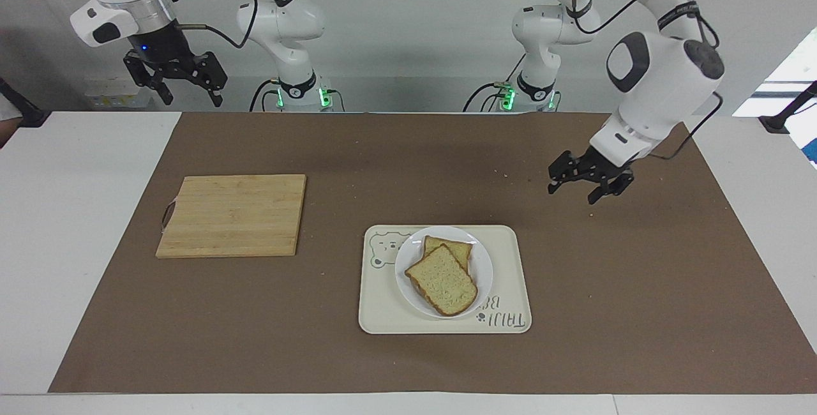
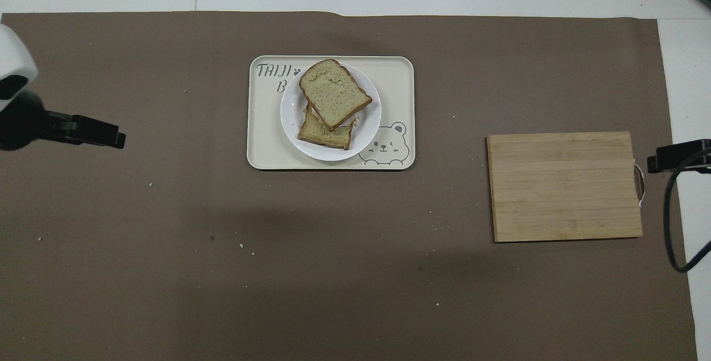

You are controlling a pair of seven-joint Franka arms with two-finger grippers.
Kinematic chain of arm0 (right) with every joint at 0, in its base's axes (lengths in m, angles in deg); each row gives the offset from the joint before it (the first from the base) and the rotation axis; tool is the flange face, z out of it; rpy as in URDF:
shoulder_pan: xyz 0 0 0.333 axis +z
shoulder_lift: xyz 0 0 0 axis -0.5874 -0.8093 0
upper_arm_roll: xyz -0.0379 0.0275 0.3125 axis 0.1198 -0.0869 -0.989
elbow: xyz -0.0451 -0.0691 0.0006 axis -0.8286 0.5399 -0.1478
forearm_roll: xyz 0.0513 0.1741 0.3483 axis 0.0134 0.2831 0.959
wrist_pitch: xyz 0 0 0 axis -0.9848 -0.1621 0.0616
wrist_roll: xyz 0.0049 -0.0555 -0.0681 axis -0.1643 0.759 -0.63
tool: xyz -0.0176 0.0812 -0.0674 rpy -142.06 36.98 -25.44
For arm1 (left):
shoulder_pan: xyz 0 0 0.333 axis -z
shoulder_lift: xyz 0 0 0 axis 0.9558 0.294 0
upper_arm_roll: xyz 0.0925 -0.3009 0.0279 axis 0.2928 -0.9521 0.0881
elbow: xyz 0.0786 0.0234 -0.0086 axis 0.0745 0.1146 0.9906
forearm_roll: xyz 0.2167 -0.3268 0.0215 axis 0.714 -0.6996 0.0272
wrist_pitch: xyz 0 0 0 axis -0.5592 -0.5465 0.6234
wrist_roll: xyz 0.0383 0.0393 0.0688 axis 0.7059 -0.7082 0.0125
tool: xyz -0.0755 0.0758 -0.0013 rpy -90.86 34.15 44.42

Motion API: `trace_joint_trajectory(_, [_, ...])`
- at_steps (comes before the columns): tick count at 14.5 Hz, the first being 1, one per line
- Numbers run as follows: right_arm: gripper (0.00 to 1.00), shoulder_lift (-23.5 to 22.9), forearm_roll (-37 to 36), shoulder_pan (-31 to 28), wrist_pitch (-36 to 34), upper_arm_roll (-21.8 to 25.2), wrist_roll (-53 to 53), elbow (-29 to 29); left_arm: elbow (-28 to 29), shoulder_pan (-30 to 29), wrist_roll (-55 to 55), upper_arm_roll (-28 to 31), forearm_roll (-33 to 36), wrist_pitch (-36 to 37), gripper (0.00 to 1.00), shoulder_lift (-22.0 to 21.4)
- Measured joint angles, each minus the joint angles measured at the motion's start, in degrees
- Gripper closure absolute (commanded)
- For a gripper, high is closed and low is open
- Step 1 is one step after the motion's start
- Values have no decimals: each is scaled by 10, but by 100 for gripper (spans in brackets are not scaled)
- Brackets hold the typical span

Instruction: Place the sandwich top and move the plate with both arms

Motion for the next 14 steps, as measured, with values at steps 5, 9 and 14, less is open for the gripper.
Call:
trace_joint_trajectory(5, [0, 0, 0, 0, 0, 0, 0, 0, -121, -15, -12, 3, 41, 132, 0, 3])
trace_joint_trajectory(9, [0, 0, 0, 0, 0, 0, 0, 0, -139, -15, -13, -4, 57, 158, 0, 2])
trace_joint_trajectory(14, [0, 0, 0, 0, 0, 0, 0, 0, -131, -16, -13, -6, 57, 168, 0, -7])
